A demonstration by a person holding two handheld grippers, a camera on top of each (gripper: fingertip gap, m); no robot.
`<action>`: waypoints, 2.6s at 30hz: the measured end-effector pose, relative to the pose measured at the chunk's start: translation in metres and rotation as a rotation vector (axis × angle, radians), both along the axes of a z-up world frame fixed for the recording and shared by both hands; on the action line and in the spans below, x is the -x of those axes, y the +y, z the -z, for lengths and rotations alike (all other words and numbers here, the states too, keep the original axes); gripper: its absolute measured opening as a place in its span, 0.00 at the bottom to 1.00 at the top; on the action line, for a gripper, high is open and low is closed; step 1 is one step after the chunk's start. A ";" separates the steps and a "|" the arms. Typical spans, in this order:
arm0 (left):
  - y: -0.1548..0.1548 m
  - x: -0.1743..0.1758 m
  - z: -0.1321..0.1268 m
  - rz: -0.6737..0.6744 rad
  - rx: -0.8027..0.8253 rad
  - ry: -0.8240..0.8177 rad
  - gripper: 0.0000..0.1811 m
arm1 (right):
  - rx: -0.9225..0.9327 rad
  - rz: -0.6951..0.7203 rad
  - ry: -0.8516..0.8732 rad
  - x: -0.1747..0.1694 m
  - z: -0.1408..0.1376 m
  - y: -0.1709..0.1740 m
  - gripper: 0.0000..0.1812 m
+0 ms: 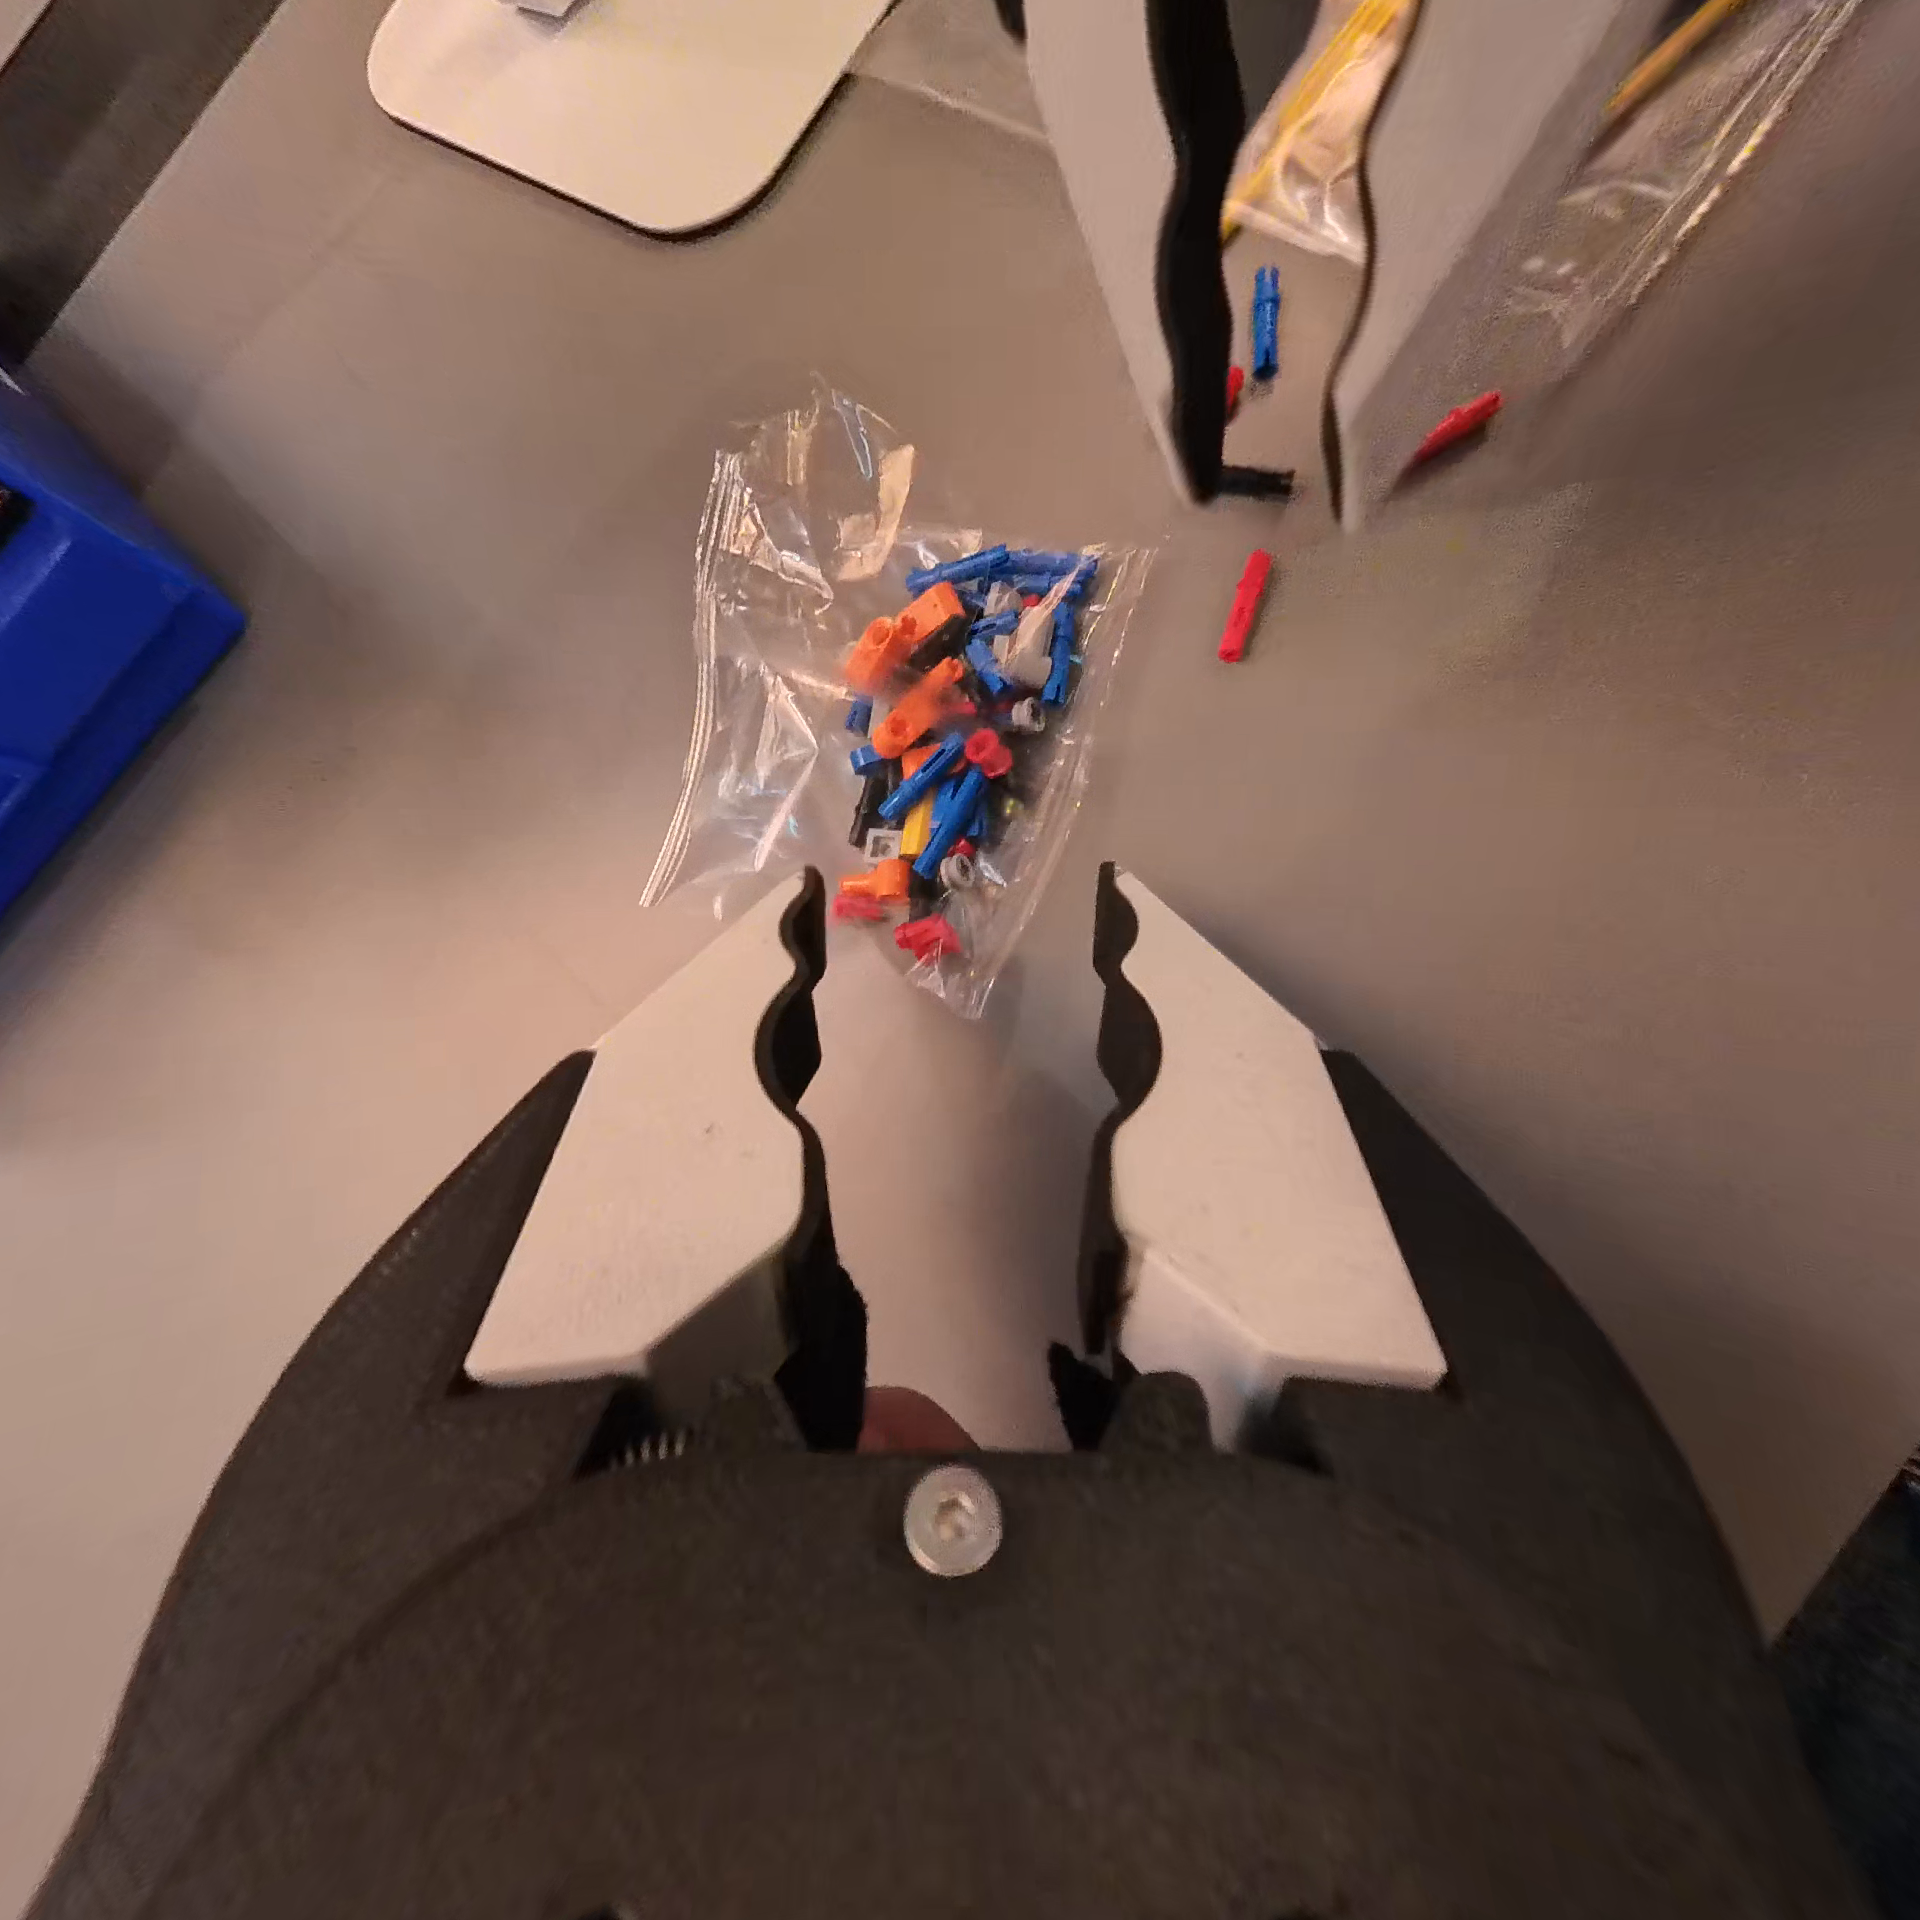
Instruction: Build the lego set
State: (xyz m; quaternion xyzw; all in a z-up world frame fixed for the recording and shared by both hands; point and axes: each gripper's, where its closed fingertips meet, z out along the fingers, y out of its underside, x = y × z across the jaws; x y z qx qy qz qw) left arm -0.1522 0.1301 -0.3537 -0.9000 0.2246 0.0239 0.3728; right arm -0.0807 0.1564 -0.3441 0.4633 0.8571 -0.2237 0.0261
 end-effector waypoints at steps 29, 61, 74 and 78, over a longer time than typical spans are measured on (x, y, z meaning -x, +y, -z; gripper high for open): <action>0.042 -0.066 0.021 0.172 0.108 0.074 0.06 | 0.199 0.335 0.215 -0.061 -0.015 0.042 0.01; 0.033 -0.061 0.005 0.083 -0.011 0.058 0.01 | 0.161 0.381 0.338 -0.050 -0.015 0.051 0.09; 0.013 -0.056 0.006 0.074 0.009 0.040 0.01 | 0.121 0.397 0.302 -0.055 -0.002 0.038 0.09; 0.013 -0.054 0.007 0.074 0.010 0.029 0.01 | 0.096 0.389 0.274 -0.054 0.010 0.031 0.09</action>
